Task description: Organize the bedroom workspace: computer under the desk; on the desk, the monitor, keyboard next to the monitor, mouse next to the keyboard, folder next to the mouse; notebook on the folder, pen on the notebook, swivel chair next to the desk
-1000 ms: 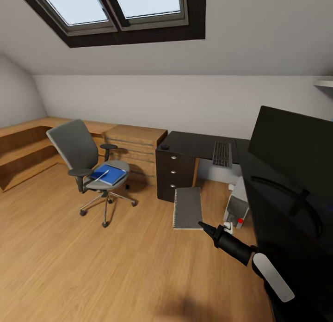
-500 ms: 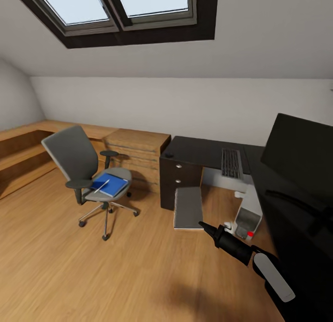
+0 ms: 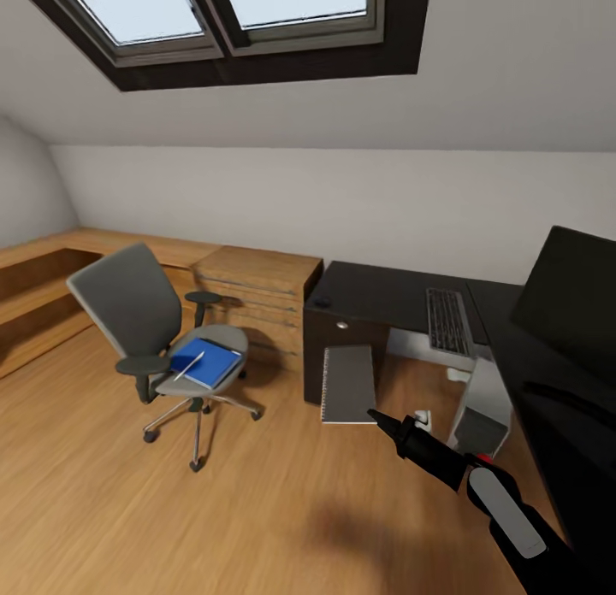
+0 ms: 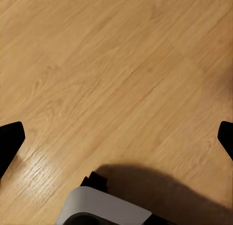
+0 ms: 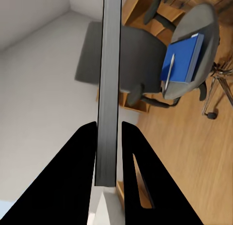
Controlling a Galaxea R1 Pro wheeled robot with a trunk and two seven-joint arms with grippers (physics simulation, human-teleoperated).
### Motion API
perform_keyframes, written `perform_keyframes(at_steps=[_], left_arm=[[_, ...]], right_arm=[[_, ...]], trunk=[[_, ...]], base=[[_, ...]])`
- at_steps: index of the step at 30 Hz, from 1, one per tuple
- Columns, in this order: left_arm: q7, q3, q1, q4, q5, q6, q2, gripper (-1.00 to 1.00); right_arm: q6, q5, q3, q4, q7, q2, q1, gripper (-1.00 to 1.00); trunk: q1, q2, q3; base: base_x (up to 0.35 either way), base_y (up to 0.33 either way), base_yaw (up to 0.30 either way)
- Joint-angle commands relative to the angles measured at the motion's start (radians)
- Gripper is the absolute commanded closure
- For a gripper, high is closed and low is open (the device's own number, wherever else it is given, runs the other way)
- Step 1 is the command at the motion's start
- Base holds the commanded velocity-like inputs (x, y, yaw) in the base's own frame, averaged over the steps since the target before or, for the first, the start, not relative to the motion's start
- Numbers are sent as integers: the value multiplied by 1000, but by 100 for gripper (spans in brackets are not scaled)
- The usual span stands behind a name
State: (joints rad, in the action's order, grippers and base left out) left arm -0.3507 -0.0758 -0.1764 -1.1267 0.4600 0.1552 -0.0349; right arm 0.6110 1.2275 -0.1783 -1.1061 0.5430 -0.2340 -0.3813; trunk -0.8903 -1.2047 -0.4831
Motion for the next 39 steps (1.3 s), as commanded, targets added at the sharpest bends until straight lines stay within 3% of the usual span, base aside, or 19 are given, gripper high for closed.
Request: perform_keyframes(at_steps=[1,17,29,39], left_arm=[[-8,-5,0,4,7,3,-1,-100],[-8,-10,0,28,5,4,0,-100],[-8,-10,0,28,5,4,0,-100],[-8,-9,0,28,4,3,0,-100]], right_arm=[[6,10,-1,0,2,-1,-1,100],[6,10,0,0,2,-2,-1,100],[6,10,2,0,12,-2,-1,100],[5,12,5,7,15,-2,-1,100]], trunk=[[3,7,2],[65,119,53],[65,119,53],[65,119,53]], base=[[328,124,0],[328,61,0],[315,1,-11],[105,0,-207]])
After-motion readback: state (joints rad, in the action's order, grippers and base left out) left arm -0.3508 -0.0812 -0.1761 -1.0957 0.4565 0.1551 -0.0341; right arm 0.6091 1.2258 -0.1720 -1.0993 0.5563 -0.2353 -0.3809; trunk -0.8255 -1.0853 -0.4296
